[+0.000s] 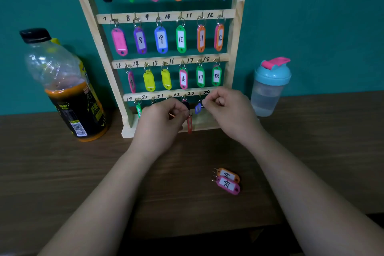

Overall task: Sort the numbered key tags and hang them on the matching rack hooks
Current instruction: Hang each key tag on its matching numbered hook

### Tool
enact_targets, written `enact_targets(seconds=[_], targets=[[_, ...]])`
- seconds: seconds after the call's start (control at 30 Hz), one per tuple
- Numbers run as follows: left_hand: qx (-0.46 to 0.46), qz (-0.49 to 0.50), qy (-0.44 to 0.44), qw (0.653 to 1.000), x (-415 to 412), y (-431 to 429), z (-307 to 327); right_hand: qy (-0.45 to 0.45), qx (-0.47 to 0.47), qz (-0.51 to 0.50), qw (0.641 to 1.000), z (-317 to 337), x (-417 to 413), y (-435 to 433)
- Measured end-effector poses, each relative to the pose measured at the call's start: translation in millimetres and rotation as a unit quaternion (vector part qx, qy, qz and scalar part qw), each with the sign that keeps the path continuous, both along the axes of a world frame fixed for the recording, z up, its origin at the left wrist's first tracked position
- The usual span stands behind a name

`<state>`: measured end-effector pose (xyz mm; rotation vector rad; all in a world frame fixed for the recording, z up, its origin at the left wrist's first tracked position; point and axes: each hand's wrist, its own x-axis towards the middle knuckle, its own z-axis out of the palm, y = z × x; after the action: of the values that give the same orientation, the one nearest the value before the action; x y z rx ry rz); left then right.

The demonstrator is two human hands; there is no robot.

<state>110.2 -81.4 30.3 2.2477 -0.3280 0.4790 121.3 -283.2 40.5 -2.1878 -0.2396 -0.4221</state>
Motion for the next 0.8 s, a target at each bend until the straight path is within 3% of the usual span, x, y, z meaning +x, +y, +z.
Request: enact_targets(seconds=[0.37,0.8], targets=[[-0.027,0.013,-0.011,0.999,13.8,-14.1,1.4,-0.044,0.015,-0.050,0.998,-3.4,20.5,11.3],[-0.057,0.045,-0.046,0.996,24.6,-24.3,22.1,-0.050,-0.033,-0.053,0.997,-2.4,8.9,5.9]])
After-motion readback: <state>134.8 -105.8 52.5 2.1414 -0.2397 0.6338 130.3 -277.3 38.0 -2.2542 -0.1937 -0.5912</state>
